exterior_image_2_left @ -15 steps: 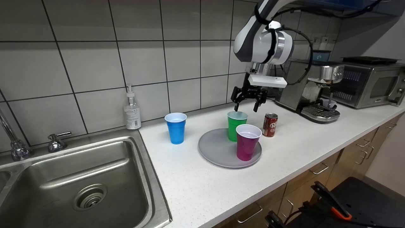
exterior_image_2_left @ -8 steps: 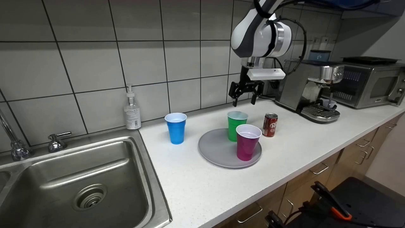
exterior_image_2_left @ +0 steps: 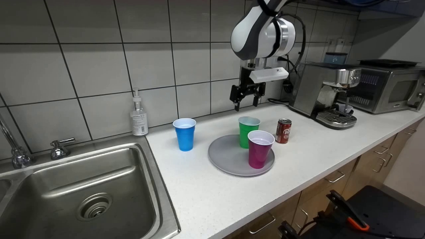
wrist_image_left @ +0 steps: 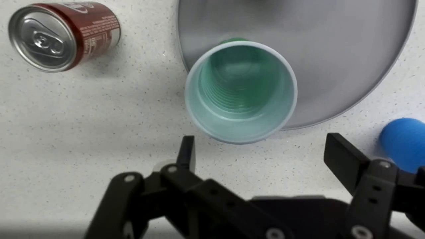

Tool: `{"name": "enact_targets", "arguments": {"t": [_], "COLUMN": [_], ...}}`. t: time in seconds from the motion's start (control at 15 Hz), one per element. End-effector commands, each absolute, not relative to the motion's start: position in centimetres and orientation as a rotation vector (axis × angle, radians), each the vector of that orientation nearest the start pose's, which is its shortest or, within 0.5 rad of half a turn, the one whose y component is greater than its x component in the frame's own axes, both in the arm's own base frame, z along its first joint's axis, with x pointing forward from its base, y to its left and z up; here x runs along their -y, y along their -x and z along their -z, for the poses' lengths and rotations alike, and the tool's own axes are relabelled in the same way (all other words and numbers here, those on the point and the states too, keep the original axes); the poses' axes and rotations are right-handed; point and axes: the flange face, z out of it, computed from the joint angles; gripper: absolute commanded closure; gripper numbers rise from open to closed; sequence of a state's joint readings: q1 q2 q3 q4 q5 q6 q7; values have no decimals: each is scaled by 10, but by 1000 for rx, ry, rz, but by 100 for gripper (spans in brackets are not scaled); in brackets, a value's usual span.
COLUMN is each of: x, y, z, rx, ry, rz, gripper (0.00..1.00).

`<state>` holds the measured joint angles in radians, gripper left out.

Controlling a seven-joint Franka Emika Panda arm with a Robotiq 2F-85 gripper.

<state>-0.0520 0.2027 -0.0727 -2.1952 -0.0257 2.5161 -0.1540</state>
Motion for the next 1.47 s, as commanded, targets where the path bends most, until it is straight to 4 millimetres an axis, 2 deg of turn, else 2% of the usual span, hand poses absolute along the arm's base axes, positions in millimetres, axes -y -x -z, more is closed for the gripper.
{"name": "enact_targets", "arguments": {"t": [0.0, 0.4, 0.87, 1.4], "x": [46, 7, -32, -58], "y": [-567, -580, -603, -624], "z": [-314, -316, -318, -308], "rx": [117, 173, 159, 121], "ry": [3189, 3171, 3146, 3138], "rz": [205, 232, 263, 270], "gripper": [0, 0, 0, 0]}}
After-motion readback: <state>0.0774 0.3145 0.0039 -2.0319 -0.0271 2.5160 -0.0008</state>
